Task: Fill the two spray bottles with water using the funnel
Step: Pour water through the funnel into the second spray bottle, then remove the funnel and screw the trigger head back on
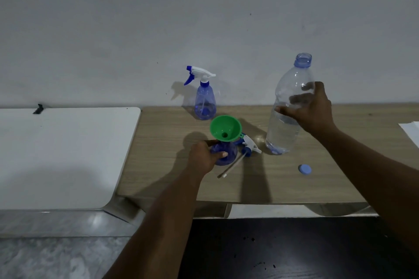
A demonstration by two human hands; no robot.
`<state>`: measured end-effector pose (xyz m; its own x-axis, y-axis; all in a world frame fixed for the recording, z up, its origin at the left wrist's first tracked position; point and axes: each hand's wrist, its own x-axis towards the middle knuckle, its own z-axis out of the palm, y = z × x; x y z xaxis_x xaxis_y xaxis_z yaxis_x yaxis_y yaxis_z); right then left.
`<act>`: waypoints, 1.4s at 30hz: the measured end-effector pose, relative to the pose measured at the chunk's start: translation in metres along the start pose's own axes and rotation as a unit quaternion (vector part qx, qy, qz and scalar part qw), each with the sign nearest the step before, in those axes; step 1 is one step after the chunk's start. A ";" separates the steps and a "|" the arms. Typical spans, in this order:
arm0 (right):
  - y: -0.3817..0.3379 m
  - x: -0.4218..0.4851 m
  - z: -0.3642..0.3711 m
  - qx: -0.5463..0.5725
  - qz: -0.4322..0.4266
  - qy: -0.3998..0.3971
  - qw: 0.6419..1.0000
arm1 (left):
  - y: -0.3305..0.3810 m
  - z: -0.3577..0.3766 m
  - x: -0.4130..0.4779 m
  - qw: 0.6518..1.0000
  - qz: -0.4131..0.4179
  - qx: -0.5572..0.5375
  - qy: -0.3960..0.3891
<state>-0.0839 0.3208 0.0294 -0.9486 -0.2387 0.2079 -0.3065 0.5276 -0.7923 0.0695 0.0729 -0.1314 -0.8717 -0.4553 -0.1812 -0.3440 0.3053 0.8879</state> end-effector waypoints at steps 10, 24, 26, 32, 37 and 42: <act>0.020 -0.016 0.000 0.046 0.039 0.053 0.997 | 0.007 -0.002 -0.003 1.000 0.002 0.020 -0.006; 0.014 -0.067 0.036 -0.319 0.192 -0.327 0.869 | 0.002 0.000 -0.007 0.999 0.009 0.042 0.004; -0.008 -0.065 0.045 -0.336 0.126 -0.314 0.879 | 0.002 -0.001 -0.009 0.999 0.015 0.048 0.012; -0.085 -0.049 0.075 -0.239 -0.024 -0.249 0.938 | 0.009 -0.004 -0.015 0.998 -0.027 0.056 0.016; -0.099 -0.044 0.094 -0.379 -0.073 -0.309 0.869 | 0.004 -0.005 -0.018 1.000 -0.003 -0.012 -0.008; -0.098 -0.036 0.109 -0.312 -0.081 -0.393 0.861 | 0.012 -0.006 -0.021 1.000 -0.010 -0.026 -0.004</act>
<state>-0.0117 0.1890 0.0368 -0.6177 -0.6986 -0.3611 -0.6453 0.7127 -0.2751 0.0854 0.0809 -0.1147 -0.8682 -0.4532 -0.2022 -0.3429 0.2533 0.9046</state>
